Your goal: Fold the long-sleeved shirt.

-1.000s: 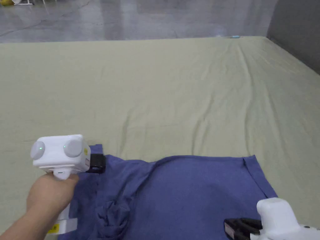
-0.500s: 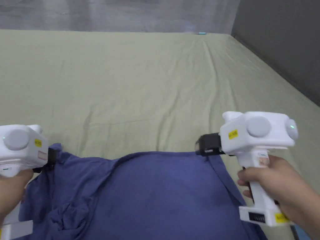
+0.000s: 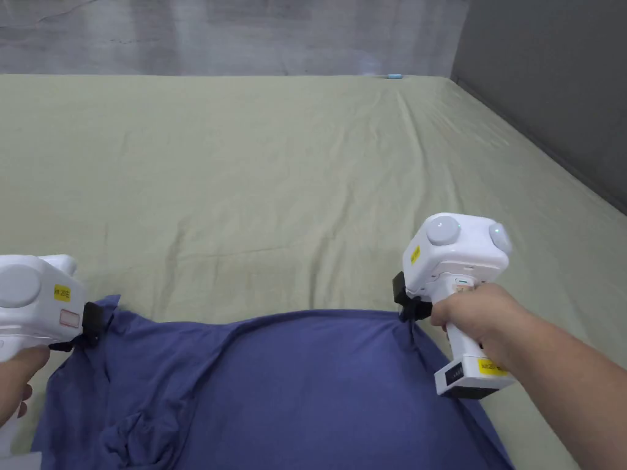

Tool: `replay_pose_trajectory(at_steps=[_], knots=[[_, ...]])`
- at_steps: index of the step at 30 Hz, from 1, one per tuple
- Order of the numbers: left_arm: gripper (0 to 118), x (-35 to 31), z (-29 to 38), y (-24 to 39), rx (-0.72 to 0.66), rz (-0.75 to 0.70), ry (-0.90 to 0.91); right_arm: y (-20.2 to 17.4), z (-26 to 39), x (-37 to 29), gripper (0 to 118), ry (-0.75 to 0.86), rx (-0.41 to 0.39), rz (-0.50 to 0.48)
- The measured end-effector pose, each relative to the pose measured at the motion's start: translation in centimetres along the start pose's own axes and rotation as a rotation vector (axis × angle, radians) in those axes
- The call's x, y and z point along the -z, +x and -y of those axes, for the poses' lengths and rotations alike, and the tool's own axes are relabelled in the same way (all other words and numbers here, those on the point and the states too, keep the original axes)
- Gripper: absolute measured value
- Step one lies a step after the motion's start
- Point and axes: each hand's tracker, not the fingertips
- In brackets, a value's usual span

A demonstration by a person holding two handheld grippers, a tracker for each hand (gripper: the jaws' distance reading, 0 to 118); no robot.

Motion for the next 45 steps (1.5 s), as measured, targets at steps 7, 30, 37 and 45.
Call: replay_pose_trajectory(at_steps=[7, 30, 37, 45], knots=[[0, -7.5, 2.6, 0.3, 0.076, 0.061, 0.084, -1.0, 6.3, -9.0, 1, 0.155, -0.238, -0.046], [0, -10.6, 24.2, -2.0, 0.101, 0.13, -0.201, 6.8, 29.5, -8.1, 1, -0.052, -0.242, 0.043], [0, -9.1, 24.7, -1.9, 0.067, 0.118, -0.222, 6.5, 29.6, -6.8, 3, -0.046, -0.243, 0.062], [60, -18.2, 24.6, 0.6, 0.04, 0.125, 0.045, 7.0, 28.7, -13.8, 90, -0.021, -0.197, -0.05]])
